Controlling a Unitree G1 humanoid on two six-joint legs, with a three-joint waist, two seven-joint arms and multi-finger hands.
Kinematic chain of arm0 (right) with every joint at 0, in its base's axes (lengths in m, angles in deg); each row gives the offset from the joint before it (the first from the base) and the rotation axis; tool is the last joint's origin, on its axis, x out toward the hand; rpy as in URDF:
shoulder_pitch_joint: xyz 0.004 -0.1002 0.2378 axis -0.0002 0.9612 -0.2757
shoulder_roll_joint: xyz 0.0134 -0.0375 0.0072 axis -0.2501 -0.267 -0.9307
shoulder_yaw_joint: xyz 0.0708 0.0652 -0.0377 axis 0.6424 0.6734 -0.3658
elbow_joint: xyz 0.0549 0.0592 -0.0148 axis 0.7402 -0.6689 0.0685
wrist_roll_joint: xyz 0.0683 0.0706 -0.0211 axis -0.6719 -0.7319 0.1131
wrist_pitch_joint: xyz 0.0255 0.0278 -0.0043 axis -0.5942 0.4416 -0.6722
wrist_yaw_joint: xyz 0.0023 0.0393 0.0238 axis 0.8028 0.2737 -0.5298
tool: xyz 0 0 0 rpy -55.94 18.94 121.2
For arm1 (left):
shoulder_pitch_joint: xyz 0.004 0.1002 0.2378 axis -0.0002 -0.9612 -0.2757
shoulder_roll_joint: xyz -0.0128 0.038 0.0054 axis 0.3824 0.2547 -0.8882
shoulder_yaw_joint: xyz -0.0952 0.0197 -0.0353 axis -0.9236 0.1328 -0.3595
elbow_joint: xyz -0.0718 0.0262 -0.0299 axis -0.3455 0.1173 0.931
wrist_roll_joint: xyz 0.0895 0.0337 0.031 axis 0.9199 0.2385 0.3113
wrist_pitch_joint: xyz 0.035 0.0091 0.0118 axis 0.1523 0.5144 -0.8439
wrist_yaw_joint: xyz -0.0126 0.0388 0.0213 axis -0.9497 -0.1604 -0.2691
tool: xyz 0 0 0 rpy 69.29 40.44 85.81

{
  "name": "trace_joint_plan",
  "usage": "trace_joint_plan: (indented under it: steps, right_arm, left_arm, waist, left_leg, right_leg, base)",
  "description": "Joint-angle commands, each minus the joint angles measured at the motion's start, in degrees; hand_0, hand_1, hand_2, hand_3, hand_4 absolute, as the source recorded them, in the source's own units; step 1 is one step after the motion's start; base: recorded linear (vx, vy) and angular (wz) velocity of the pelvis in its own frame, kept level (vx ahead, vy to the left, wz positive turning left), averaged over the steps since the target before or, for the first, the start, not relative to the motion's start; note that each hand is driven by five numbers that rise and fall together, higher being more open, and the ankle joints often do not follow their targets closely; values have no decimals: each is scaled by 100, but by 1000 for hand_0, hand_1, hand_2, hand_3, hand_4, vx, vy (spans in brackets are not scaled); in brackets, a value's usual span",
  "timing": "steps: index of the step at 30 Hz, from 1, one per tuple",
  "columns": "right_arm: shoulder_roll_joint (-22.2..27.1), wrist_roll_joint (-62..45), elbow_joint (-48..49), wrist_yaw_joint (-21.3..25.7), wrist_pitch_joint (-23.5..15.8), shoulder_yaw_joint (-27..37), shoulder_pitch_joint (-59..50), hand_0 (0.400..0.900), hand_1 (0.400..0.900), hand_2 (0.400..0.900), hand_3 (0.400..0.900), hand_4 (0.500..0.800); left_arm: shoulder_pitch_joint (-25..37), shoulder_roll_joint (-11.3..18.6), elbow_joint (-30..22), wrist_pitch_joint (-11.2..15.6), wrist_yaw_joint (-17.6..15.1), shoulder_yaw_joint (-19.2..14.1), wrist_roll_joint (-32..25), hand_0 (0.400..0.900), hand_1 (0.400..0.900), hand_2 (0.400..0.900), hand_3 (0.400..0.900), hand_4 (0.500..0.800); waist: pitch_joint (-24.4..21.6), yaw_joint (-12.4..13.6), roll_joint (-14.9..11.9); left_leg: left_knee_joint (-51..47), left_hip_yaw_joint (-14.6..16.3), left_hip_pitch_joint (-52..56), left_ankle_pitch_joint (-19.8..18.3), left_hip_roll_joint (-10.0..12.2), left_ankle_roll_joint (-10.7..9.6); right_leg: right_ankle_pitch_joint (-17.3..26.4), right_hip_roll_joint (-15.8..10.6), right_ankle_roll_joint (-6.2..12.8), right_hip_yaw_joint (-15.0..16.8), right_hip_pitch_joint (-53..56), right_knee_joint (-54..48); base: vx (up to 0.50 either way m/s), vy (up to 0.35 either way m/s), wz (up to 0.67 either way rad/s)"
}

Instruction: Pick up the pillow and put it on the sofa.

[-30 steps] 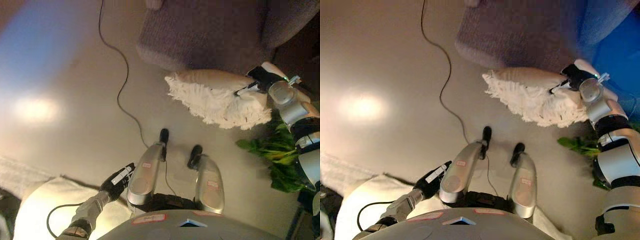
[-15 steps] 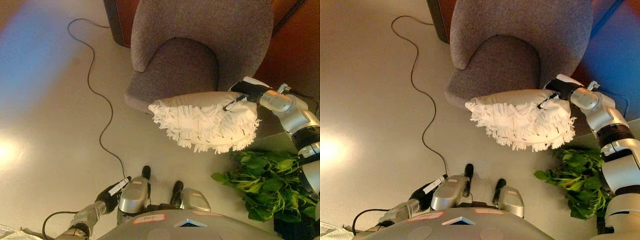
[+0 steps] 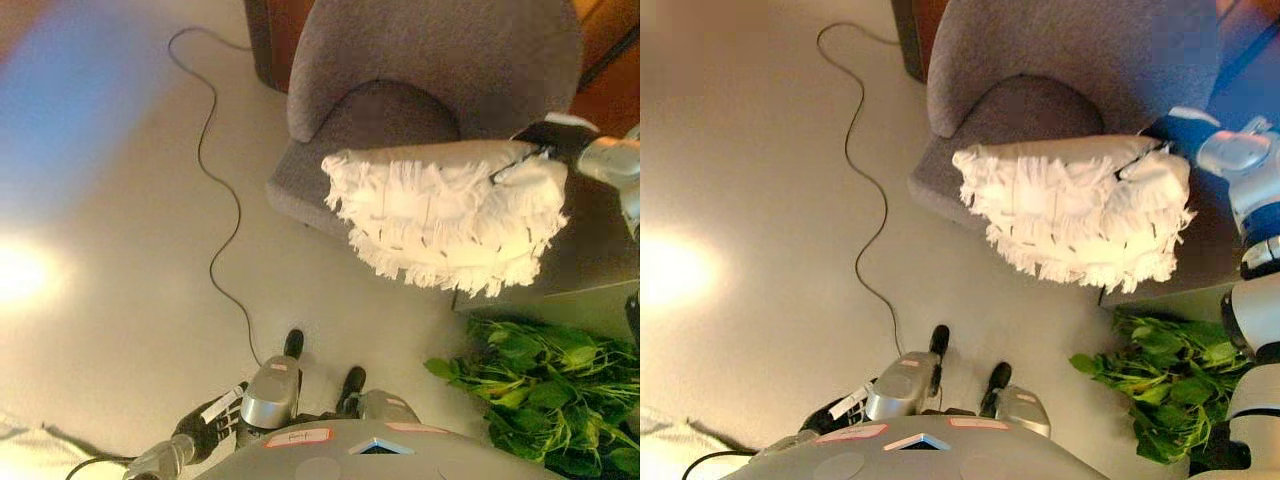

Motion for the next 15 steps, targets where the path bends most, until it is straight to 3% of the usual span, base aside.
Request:
trace_joint_plan:
  steps: [1,5,11,14,15]
  right_arm:
    - [458,-784,71,936,-35,-116,-2016,400,400,400,400,500]
    - [503,-797,-210,987,130,-239,-2242,400,400,400,400,500]
    - [579,-607,-520,1050,245,-401,-2620,400,400,400,400,500]
    - [547,-523,-432,1037,595,-396,-2673,400,400,400,400,500]
    - [509,-600,-386,1102,898,-460,-2805,400,400,400,400,500]
  left_arm:
    - [-3,355,73,288,398,179,-208,900,900,900,900,800]
    - [-94,284,-11,472,432,288,-261,900,900,900,900,800]
    - [-135,432,-189,609,578,325,-475,900,900,900,900,800]
    - [-148,381,-584,381,288,448,-487,900,900,900,900,800]
    - [-70,391,-734,217,133,496,-500,900,900,900,900,800]
  waist:
    - [147,303,85]
    - [281,405,275]
    - [389,499,414]
    - [387,529,428]
    - [394,554,401]
  left_leg:
    - [-449,-160,248,-395,-138,-274]
    - [-518,-277,117,-285,-141,-340]
    - [-505,-365,11,-220,-135,-400]
    - [-469,-419,-47,-212,-161,-397]
    - [-475,-409,-29,-218,-156,-410]
  right_leg:
    - [139,-40,190,-50,-298,-59]
    - [126,-33,131,-182,-354,-126]
    - [101,-23,82,-304,-366,-144]
    - [108,-30,107,-303,-394,-118]
    - [90,-7,84,-284,-383,-111]
  base:
    - [-188,-40,27]
    - [-59,-25,19]
    - [-15,-34,15]
    - [26,-66,10]
    - [33,-111,9]
